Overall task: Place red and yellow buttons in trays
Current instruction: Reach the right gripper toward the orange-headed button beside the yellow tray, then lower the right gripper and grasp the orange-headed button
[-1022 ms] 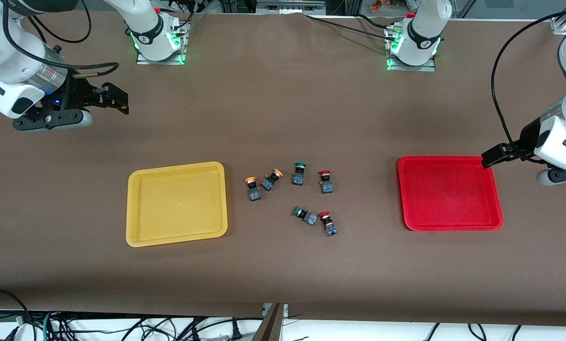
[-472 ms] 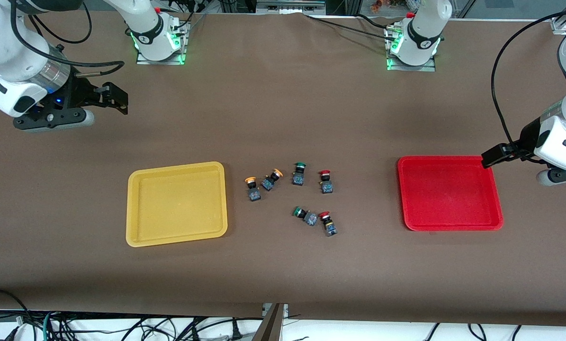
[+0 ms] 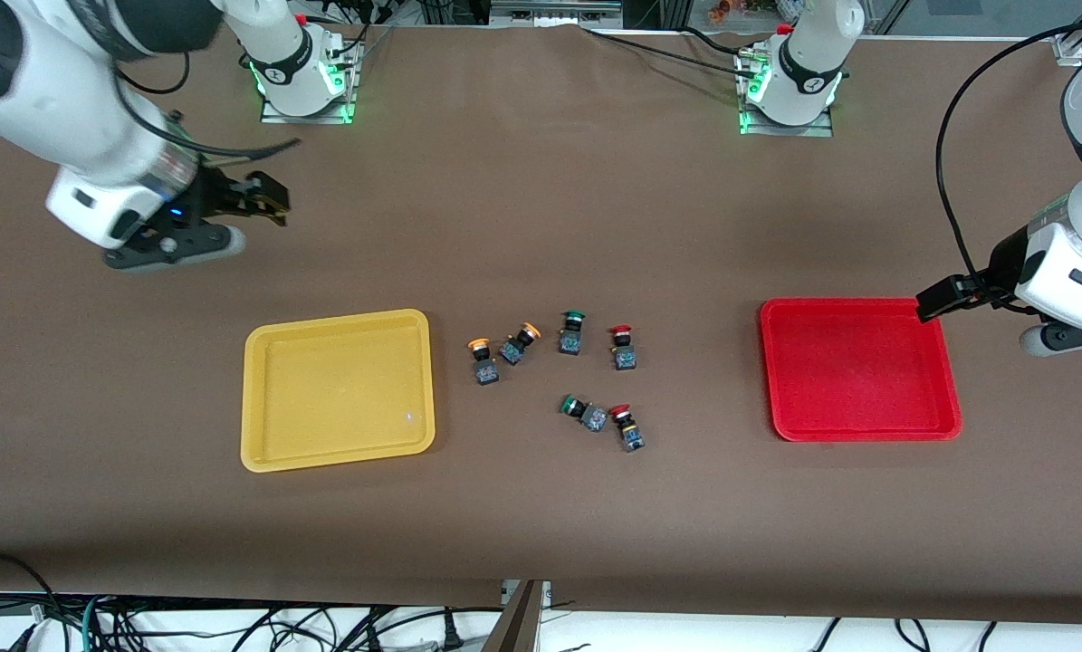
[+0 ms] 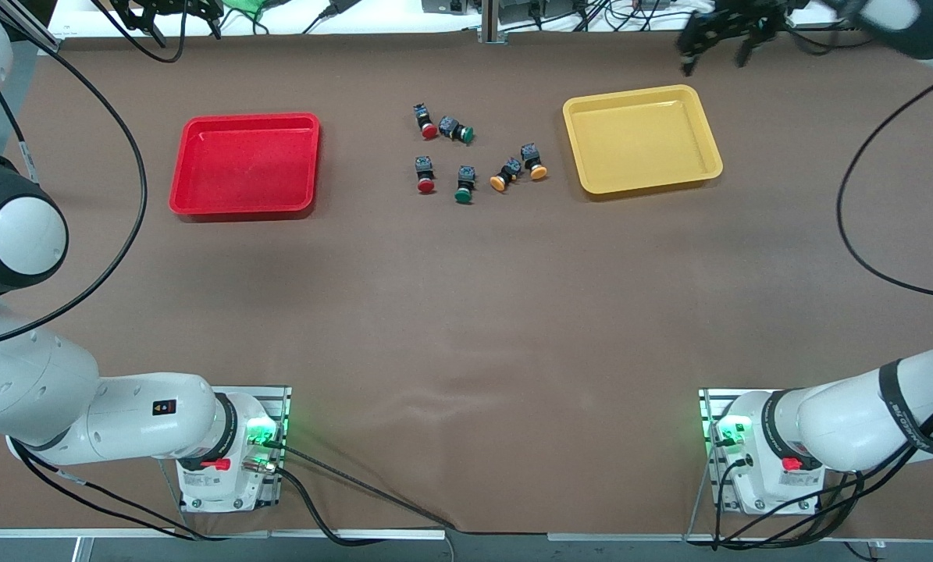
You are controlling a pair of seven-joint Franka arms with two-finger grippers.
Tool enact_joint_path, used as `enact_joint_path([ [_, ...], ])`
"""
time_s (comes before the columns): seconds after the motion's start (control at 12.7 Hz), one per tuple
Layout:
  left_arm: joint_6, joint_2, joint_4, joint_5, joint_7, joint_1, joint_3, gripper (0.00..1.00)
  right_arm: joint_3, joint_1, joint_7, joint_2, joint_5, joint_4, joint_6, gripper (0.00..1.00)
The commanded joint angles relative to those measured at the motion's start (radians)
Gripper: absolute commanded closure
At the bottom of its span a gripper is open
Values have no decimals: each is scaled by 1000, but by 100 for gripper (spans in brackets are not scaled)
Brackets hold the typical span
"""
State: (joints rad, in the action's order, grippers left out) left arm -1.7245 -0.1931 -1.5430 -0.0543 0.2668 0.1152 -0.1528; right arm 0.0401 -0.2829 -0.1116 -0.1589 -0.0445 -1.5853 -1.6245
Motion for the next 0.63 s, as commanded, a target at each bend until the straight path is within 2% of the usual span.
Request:
enact_joint_path([
  [0.0,16,-8,17,-25,-6,-11,2,0,-2,-73,-106,-215,-52,123,-113,0],
  [0.24,16,-8,15,-25,-3,-15,2,0,-2,-149,-115,-485,-49,315,-245,0],
  [0.55,16,-26,18,-32,-3,-25,-1,0,-3,-219,-125,-641,-41,314,-464,0],
])
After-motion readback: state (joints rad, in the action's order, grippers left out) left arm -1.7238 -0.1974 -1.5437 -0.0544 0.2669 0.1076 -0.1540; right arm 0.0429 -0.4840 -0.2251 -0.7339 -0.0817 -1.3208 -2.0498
